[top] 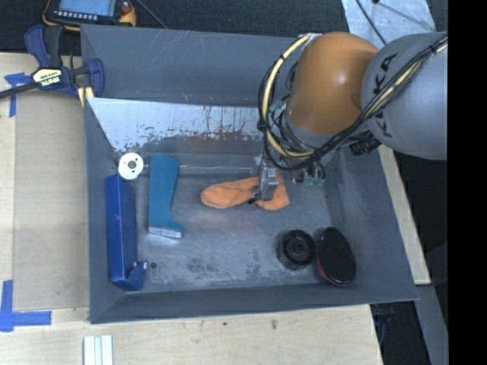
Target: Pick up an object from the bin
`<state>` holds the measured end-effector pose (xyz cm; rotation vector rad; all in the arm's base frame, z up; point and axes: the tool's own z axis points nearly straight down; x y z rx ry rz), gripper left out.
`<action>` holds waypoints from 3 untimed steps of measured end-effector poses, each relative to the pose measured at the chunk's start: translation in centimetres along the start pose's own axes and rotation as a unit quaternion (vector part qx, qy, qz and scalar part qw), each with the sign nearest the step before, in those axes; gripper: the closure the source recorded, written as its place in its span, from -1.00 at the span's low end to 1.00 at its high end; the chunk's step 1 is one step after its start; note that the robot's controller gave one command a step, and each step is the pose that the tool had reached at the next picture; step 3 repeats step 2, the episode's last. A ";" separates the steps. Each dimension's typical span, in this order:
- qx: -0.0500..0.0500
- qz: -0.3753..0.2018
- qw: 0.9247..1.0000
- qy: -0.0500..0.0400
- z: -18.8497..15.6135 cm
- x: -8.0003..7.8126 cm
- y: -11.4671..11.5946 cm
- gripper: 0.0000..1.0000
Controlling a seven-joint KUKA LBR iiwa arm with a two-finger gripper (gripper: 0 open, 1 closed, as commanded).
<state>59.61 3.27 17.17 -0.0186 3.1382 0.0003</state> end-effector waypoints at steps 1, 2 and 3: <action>0.000 0.000 1.000 0.000 0.0 0.0 0.0 1.00; 0.000 -0.003 1.000 0.003 -4.0 -0.6 -0.8 1.00; 0.000 -0.003 1.000 0.003 -4.0 -0.6 -0.8 1.00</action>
Offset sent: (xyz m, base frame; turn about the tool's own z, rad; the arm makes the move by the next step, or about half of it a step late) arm 0.0116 -0.0130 0.0695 -0.0086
